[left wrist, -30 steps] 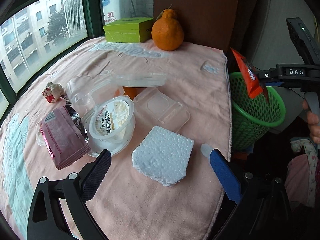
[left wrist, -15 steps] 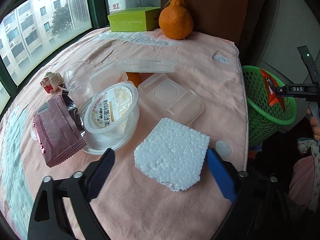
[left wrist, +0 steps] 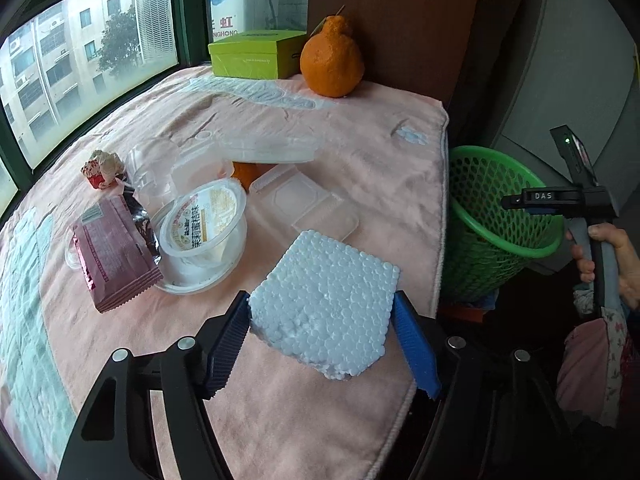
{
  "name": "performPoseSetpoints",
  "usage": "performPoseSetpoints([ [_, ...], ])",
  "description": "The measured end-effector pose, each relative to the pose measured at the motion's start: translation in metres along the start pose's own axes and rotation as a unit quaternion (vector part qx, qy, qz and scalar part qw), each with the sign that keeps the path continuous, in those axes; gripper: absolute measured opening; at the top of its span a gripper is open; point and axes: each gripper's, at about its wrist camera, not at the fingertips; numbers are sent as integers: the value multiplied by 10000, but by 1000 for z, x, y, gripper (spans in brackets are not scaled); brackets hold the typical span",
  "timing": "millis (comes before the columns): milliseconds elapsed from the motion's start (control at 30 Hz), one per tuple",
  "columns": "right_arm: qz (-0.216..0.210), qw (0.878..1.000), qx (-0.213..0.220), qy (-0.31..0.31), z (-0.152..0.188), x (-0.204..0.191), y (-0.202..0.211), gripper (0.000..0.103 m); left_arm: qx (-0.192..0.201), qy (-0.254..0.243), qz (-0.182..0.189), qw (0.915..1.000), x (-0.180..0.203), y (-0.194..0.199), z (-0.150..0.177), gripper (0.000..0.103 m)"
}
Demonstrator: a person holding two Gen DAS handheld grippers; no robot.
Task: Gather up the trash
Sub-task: 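Carry the red wrapper over the green basket and open the right gripper, then grasp the white foam block with the left gripper and drop it into the basket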
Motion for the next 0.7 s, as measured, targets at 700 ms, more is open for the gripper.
performPoseSetpoints([
  [700, 239, 9919, 1246, -53, 6, 54, 96, 85, -380, -727, 1057, 9910, 161, -100, -105, 68],
])
Point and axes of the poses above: each gripper's, at about its wrist camera, not at the fingertips, and y roughly against the way its jaws point, x to its right, z to its underside
